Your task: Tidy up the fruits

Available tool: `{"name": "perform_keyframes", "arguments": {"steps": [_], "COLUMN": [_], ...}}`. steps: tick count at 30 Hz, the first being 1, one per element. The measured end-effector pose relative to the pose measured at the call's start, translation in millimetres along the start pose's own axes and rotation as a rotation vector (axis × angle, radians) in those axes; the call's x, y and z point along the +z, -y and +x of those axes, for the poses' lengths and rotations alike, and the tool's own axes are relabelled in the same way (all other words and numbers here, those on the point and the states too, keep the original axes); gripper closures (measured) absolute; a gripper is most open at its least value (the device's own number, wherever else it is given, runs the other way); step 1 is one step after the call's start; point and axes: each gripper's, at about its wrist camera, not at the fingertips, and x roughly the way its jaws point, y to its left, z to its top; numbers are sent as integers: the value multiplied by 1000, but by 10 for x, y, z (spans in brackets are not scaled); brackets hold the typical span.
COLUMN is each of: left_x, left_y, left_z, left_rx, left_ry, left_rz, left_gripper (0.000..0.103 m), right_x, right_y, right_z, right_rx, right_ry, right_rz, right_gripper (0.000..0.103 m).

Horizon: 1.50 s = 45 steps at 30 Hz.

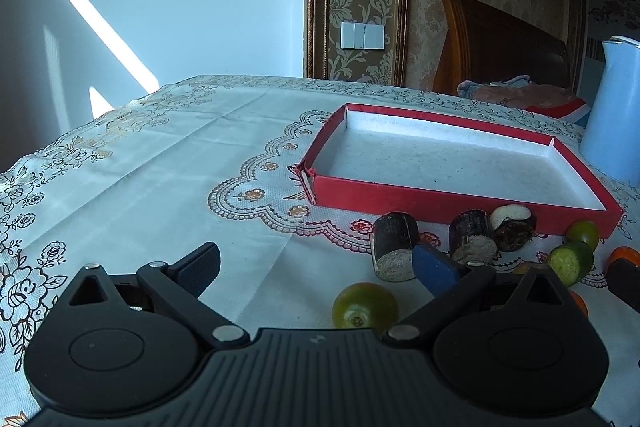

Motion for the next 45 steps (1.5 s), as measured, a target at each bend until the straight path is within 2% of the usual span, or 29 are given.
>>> {"name": "perform_keyframes", "arguments": {"steps": [35, 41, 45], "left_x": [4, -1, -4], "left_y": [-18, 11, 13], "left_z": [-29, -29, -31], "left_rx": [-13, -29, -39], "left_ry": [9, 9, 8], "left_rz": [-10, 4, 5], "left_gripper": [0, 0, 0], "right_x": [13, 21, 31], "right_y": [46, 114, 112], "right_z": [-17, -10, 11], "right_rx": [3, 31, 51], "right_ry": [7, 2, -28], "right_rz": [20, 61, 20], "right_gripper": [0, 0, 0]}}
